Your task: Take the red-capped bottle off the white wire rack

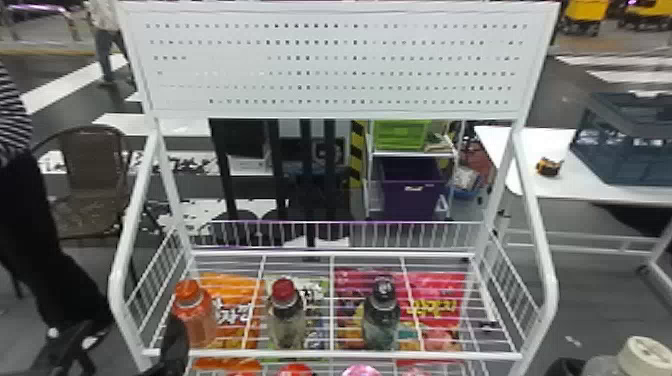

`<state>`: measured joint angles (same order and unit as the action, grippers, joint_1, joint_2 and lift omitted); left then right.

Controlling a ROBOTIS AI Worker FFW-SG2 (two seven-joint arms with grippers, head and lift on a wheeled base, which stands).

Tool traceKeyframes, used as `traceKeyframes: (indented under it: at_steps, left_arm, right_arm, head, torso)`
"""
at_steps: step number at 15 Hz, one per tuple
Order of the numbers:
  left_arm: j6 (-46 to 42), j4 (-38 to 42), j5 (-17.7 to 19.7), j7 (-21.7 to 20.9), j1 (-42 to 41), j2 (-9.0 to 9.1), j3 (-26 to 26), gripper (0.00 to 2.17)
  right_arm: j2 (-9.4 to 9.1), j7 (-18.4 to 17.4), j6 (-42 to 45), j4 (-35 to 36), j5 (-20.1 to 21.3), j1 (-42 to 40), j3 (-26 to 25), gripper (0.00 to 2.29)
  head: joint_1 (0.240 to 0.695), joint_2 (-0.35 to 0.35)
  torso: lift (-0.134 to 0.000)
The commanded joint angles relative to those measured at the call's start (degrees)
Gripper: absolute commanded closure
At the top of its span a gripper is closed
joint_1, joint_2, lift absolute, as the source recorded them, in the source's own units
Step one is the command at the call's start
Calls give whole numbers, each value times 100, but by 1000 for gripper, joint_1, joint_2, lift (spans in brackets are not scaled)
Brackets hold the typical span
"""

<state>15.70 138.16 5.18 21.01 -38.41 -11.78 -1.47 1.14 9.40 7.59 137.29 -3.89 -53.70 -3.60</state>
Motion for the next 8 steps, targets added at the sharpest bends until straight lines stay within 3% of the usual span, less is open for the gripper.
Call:
traceKeyframes:
  at_steps: [1,8]
  left_arm:
    - [9,18,0,0,0,0,-20,83]
    - [-9,44,-9,9,-9,0,-64,83]
  right_arm:
    - [0,0,0,0,-7,0,0,836]
    - [0,0,18,9,-16,0,0,836]
  head:
    - [499,0]
    - [499,0]
  torso:
    - [0]
    - [0]
